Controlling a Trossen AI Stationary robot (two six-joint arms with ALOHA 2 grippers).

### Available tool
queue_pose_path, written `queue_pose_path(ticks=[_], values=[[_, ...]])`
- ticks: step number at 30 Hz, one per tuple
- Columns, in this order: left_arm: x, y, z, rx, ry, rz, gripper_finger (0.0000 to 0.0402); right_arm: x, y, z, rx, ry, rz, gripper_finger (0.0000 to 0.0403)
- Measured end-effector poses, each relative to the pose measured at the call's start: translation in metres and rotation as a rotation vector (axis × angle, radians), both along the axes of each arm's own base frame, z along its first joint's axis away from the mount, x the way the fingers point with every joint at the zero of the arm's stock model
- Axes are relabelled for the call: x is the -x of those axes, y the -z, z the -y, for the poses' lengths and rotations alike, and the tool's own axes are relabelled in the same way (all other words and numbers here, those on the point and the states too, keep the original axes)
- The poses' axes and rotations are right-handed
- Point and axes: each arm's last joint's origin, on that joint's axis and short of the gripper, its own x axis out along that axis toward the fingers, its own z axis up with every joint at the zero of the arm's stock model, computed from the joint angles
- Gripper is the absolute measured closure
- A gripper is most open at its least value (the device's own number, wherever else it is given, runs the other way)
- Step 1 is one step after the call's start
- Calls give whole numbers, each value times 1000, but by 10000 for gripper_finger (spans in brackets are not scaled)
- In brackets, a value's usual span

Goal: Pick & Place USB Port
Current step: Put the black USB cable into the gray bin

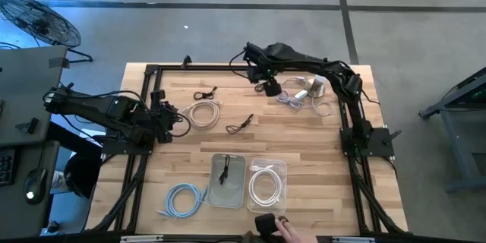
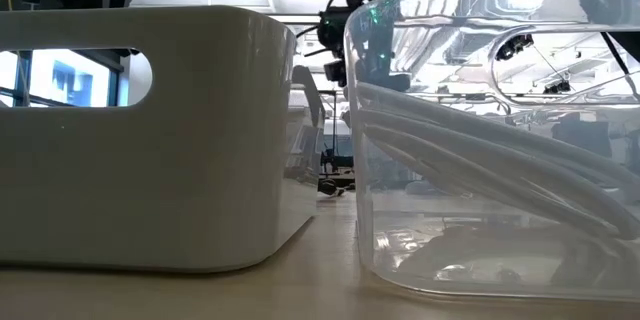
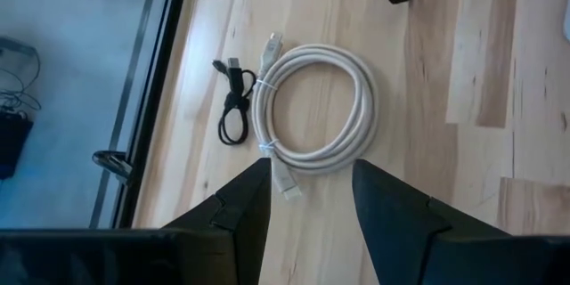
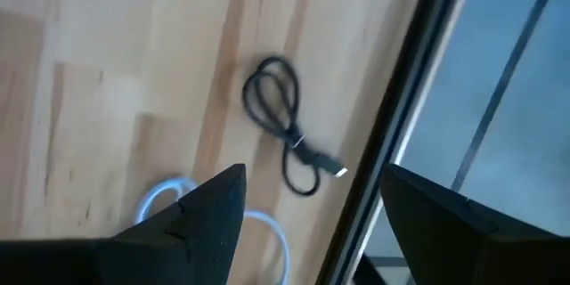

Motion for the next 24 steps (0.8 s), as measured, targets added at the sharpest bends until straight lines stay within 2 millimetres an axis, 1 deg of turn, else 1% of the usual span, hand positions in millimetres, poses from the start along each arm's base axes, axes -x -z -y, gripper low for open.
queue_pose_path(ticks=[3,8,12,14,19,24], values=[[0,0,0,-8,12,-7,247,1,0,4,-7,31,25,151],[0,0,0,-14,10,-7,247,4,0,11,-68,89,77,151],[0,0,0,-16,9,-7,247,4,0,13,-98,84,104,151],[0,0,0,-16,9,-6,247,3,4,13,-110,72,95,151],[0,0,0,-12,7,-4,247,-3,34,8,-177,76,-26,151],[0,0,0,0,0,1,247,-6,53,2,-187,75,-126,151]])
